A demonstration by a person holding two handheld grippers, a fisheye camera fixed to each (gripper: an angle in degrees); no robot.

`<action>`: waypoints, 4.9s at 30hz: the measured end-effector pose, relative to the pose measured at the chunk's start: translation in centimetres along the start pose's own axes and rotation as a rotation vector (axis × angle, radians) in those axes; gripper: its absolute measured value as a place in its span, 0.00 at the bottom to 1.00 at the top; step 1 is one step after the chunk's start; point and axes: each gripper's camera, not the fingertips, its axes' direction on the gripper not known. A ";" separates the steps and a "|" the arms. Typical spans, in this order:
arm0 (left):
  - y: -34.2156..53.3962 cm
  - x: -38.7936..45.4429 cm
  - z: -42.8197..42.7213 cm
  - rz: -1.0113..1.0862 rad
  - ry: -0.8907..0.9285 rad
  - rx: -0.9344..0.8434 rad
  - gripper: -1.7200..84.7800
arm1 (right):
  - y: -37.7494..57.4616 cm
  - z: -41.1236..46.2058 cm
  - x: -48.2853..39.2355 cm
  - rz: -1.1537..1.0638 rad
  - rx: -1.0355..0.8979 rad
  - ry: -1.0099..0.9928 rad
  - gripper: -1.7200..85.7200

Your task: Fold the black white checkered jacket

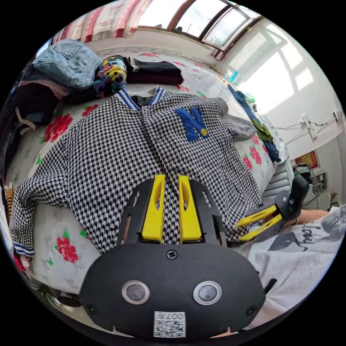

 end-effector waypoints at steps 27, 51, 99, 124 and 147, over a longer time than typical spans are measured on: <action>6.8 14.5 9.9 0.039 0.040 -0.261 0.12 | 18.7 -3.0 -1.4 0.411 0.125 0.420 0.04; 8.4 6.3 -0.4 -0.286 0.018 -0.105 0.09 | 2.7 6.9 -18.1 -0.235 -0.099 0.307 0.09; -0.5 -32.4 -32.2 -1.124 -0.041 0.277 0.10 | 33.2 -41.5 26.7 1.064 1.416 0.358 0.03; 5.7 -35.5 -51.1 -0.998 -0.013 1.041 0.06 | 7.9 -27.8 15.2 0.560 0.574 0.351 0.07; -12.0 6.1 -19.4 0.060 0.267 0.119 0.17 | 11.7 -23.4 13.0 0.692 0.616 0.178 0.10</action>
